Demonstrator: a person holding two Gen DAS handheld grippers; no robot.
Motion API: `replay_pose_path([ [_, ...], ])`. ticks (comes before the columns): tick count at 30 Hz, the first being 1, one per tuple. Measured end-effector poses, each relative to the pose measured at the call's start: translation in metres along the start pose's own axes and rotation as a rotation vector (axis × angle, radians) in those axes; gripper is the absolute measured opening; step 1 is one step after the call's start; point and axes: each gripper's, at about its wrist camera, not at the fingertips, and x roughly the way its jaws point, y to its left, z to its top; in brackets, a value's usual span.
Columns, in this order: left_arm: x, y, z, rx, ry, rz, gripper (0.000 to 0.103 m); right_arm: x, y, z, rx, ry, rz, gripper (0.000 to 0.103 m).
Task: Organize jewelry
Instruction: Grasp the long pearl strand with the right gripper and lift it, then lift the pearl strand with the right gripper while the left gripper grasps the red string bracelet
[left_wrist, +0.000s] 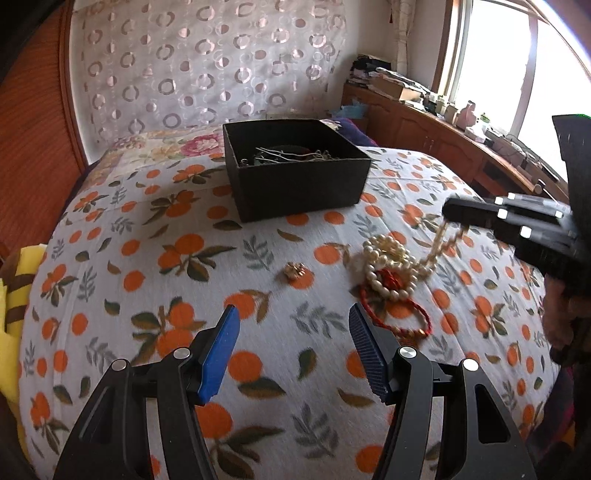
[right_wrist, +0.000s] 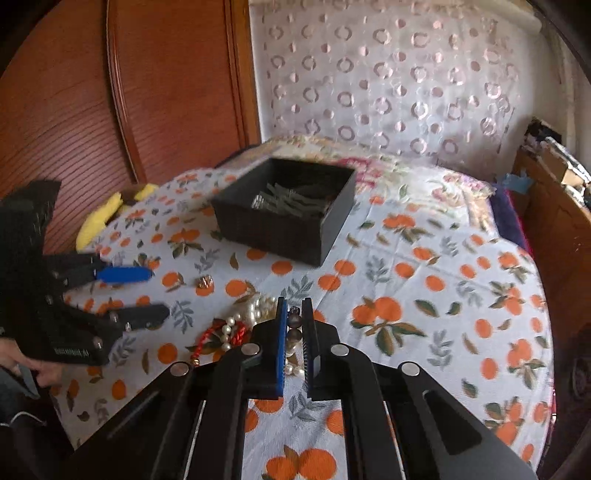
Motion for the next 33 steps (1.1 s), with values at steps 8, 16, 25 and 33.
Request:
replay_pose_path([
  [8,-0.022,-0.015,-0.013,0.009,-0.038,-0.002,0.06,-0.034,0.003,0.026,-0.023,-0.105,-0.043,0.009],
  [16,-0.025,-0.022,-0.019,-0.003,-0.038,0.002,0.06,-0.07,-0.004,0.036,0.012,-0.186,-0.076,0.009],
  [25,-0.011,-0.038,-0.012,0.007,-0.012,-0.027,0.06,-0.106,-0.006,0.032,0.001,-0.247,-0.098,0.009],
  [33,0.01,-0.057,0.008,0.037,-0.003,-0.064,0.055,-0.114,-0.004,0.028,-0.009,-0.253,-0.084,0.009],
])
